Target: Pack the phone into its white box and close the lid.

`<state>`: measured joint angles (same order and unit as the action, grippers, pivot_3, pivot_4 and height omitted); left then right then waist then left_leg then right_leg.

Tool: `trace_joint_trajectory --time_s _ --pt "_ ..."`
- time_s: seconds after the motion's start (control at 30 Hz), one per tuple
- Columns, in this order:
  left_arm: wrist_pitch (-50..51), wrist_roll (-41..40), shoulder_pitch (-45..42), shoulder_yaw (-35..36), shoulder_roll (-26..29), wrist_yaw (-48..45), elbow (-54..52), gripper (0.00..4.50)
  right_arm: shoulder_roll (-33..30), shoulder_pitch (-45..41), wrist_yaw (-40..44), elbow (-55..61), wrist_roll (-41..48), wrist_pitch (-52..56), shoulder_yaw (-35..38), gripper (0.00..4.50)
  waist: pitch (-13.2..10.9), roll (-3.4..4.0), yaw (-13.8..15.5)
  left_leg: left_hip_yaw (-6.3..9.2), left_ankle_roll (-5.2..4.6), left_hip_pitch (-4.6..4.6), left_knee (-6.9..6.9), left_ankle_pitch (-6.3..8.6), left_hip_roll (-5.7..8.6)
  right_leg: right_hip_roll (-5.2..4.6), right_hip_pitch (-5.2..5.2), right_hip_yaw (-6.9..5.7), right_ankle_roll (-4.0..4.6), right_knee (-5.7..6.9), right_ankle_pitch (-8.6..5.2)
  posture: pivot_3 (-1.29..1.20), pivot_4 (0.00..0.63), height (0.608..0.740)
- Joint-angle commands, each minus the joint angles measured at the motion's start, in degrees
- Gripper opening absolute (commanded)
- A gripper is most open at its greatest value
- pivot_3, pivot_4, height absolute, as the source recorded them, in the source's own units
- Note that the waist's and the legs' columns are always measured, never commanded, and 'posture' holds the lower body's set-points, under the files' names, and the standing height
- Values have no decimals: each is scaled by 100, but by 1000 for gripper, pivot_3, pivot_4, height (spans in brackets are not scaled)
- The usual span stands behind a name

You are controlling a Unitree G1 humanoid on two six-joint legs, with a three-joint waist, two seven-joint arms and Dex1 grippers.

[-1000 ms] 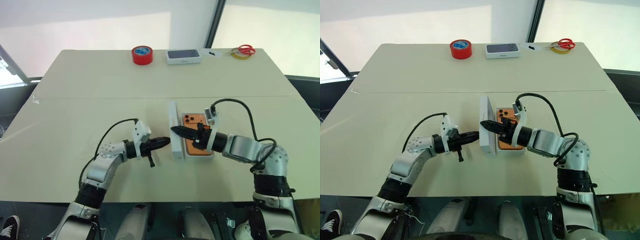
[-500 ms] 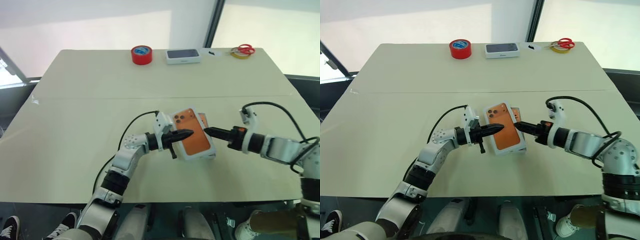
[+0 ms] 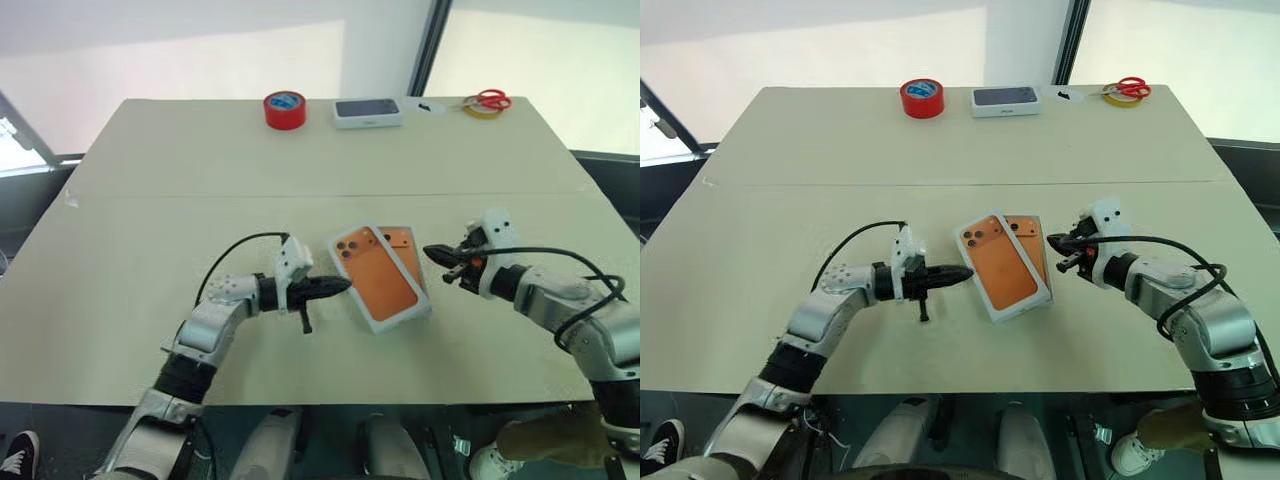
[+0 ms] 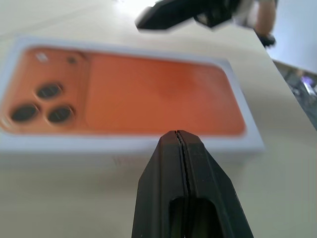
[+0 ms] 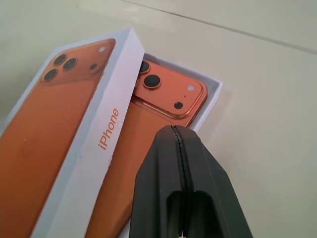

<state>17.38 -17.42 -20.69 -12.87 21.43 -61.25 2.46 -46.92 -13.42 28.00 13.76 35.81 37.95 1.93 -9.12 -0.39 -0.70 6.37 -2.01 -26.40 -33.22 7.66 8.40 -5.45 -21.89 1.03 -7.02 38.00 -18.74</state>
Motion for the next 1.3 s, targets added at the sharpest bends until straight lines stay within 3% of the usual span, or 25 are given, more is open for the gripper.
trace_joint_trajectory --time_s 0.03,0.13,0.5,0.73,1.3 --pt "157 87 97 -124 234 -82 -251 0 -53 16 382 193 -452 -407 -79 39 -1 1 6 1 1 0 1 0 -1 0 -2 0 0 2 0 0 150 736" --pt "149 263 88 -248 330 -37 -133 0 -18 5 563 258 -699 -485 -162 39 -1 1 34 2 8 0 -1 4 0 -1 0 -1 1 3 -1 0 150 736" --pt "462 568 -648 -474 -724 609 958 0 162 -90 852 52 -1537 -728 -382 39 0 1 157 2 12 0 -11 7 6 -5 9 -3 0 -1 0 0 150 736" --pt "151 742 -1158 -498 -1205 769 1599 0 224 -45 895 -39 -1816 -768 -284 39 0 1 159 5 11 4 -16 6 6 -5 17 -9 0 -1 0 0 150 736" --pt "-405 911 -1821 -317 -1814 1060 2516 0 436 -272 630 -550 -2534 -894 -213 39 -1 0 140 14 2 2 -37 5 8 -3 28 -18 -3 2 1 0 150 736"
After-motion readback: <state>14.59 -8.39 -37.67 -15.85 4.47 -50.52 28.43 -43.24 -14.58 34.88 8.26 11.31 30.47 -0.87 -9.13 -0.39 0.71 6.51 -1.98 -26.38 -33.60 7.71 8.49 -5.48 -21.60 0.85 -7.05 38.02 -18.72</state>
